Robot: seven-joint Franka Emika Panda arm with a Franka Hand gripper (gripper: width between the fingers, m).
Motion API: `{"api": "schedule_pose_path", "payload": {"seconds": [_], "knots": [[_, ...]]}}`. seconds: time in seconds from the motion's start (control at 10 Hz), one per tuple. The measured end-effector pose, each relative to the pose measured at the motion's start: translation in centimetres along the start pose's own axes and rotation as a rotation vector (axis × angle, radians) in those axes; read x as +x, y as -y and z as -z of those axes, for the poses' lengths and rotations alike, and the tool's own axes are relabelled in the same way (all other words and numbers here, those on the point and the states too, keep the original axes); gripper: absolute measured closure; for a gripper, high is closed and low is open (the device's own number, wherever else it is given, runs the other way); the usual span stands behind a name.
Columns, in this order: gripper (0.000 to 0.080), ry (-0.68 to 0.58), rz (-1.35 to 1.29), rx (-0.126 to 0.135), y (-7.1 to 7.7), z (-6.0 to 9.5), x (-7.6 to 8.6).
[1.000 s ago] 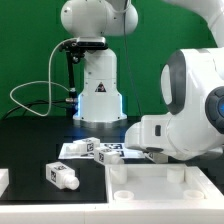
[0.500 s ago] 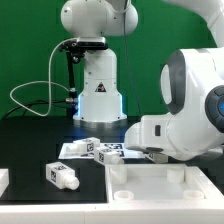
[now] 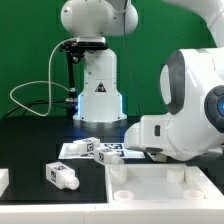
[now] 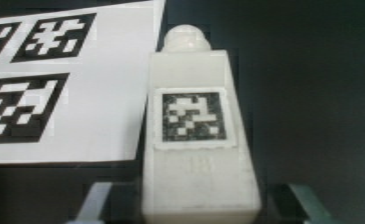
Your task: Assemble one leg
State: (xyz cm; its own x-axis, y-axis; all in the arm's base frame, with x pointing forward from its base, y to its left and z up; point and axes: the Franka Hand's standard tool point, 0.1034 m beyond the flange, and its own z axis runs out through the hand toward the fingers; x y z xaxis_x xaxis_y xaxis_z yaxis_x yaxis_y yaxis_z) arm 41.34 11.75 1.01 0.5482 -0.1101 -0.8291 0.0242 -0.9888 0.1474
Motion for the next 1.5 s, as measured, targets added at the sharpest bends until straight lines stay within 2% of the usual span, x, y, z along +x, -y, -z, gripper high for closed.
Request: {"api": "schedule_pose_path", "payload": {"seconds": [0.1, 0.2, 0.3, 0.4, 0.5, 0.6, 0.7, 1.0, 1.1, 1.2, 1.3, 1.4, 1.5], "knots": [[0.0517, -0.003, -0.001, 0.002, -0.1, 0.1, 0.0], [0.0517, -0.017, -0.011, 0.037, -0.3, 1.9, 0.0], [0.0517, -0.034, -0.04, 0.089, -1.1, 5.2, -0.5], [0.0517, -0.084, -0.066, 0.112, -1.8, 8.4, -0.6], [0.0517, -0.184, -0.065, 0.126, -2.6, 11.6, -0.7], [0.0515, -0.312, -0.049, 0.108, -3.7, 13.7, 0.0], [0.0515, -0.409, -0.006, 0.063, -4.5, 14.3, 0.8], [0.0515, -0.591, -0.009, 0.098, -3.8, 14.7, 1.1], [0.0515, -0.652, 0.0, 0.131, -3.6, 15.5, 1.0], [0.0515, -0.664, 0.0, 0.251, -4.2, 17.9, 0.0], [0.0515, -0.792, -0.019, 0.296, -5.5, 21.3, 0.1], [0.0515, -0.928, -0.02, 0.305, -5.7, 23.2, -0.7], [0.0515, -0.967, 0.007, 0.239, -5.5, 22.3, -1.7]]}}
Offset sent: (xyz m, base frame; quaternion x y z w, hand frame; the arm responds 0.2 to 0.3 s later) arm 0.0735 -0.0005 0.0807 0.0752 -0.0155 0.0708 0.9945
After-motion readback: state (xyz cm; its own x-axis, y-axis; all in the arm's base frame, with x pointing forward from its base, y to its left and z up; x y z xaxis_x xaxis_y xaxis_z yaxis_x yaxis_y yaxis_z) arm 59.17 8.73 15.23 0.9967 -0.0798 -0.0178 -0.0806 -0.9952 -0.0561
